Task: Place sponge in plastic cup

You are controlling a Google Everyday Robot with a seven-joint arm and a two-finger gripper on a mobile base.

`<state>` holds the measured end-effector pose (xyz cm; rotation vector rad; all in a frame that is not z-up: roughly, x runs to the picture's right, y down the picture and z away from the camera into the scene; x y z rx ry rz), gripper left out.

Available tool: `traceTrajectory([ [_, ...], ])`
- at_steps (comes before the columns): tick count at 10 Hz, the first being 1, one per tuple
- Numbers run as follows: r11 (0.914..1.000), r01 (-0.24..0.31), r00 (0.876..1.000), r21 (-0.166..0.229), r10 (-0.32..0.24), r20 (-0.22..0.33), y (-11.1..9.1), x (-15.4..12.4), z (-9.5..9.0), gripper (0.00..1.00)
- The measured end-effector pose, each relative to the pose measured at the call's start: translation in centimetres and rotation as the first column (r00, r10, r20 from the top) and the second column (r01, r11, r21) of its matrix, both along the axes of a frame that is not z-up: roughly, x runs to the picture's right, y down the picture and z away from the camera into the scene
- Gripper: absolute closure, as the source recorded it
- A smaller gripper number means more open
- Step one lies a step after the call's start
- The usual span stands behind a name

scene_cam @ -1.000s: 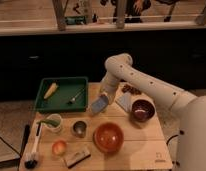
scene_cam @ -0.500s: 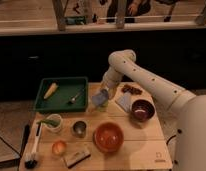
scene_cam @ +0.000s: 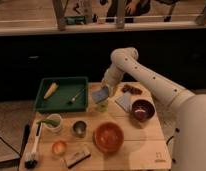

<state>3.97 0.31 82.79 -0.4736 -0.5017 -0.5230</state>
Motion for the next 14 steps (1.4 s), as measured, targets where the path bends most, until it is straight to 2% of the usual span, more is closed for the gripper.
traceTrajectory([
  [3, 0.9991, -0.038, 0.999, -0.017, 0.038, -0.026, -0.6, 0.3, 0.6, 1.0],
  [4, 0.998, -0.054, 0.998, -0.033, 0.053, -0.039, -0.6, 0.4, 0.9, 1.0],
  [8, 0.9914, -0.085, 0.995, -0.099, 0.08, -0.06, 0.6, 0.5, 2.4, 1.0],
  [11, 0.9866, -0.096, 0.994, -0.132, 0.088, -0.064, 1.6, 0.7, 2.9, 0.98],
  [12, 0.9856, -0.097, 0.994, -0.139, 0.088, -0.067, 1.9, 0.6, 2.9, 0.93],
  [14, 0.9822, -0.101, 0.993, -0.158, 0.09, -0.076, 2.6, 0.9, 2.8, 0.68],
])
